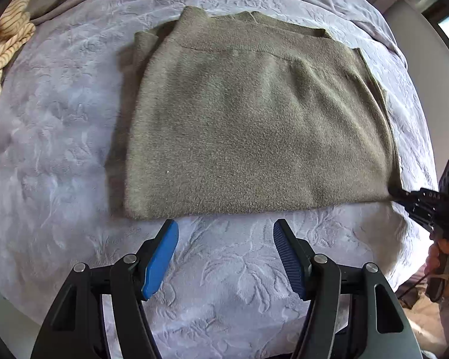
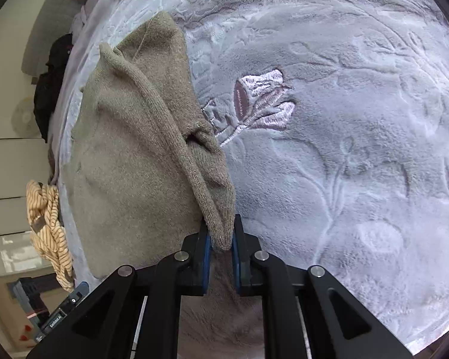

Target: Fold small clothes

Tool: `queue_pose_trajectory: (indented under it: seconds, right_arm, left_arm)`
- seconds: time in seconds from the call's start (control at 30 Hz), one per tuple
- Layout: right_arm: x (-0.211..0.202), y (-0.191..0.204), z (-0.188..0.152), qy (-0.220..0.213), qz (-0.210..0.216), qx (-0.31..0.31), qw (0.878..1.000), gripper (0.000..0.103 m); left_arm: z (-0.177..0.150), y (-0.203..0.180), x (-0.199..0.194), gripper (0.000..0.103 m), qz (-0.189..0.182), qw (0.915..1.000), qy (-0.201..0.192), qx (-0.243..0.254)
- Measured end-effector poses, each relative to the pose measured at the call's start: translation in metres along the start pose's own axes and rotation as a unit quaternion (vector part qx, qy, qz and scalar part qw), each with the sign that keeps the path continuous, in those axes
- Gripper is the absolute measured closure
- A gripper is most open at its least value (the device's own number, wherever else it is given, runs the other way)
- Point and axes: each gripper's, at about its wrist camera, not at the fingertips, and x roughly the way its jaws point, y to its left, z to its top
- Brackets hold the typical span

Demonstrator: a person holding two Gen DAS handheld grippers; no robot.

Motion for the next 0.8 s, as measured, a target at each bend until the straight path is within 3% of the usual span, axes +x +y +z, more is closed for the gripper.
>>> queue_pose_trajectory:
  seconds: [0.3, 0.47, 0.57, 0.63, 0.7, 0.8]
  right_arm:
    - [-0.015, 0.008, 0.003, 0.017, -0.058, -0.054, 0.997, 0.086]
    - [-0.026, 0.011, -0.001, 0.006, -0.116, -0.072, 0.991, 0.085]
    - [-0.034, 0.017, -0.003, -0.006, -0.128, -0.071, 0.989, 0.084]
    - [-0.035, 0.021, -0.004, -0.006, -0.123, -0.077, 0.989, 0.077]
    - [-0.037, 0.027, -0.008, -0.006, -0.121, -0.086, 0.989, 0.062]
    - [-0.034, 0.044, -0.011, -0.008, -0.117, -0.102, 0.988, 0.061]
  left_arm:
    - [0.001, -0.005, 0.003, 0.037, 0.005, 0.9999, -0.003, -0.01]
    - [0.003, -0.011, 0.01, 0.037, 0.002, 0.9999, 0.0, -0.01]
    - [0.005, -0.014, 0.015, 0.037, 0.005, 1.0, 0.002, -0.006]
    - [0.006, -0.016, 0.018, 0.037, 0.006, 1.0, 0.004, -0.004]
    - [0.008, -0.018, 0.021, 0.037, 0.006, 1.0, 0.006, -0.004]
    - [0.009, -0.018, 0.023, 0.037, 0.003, 1.0, 0.007, -0.004]
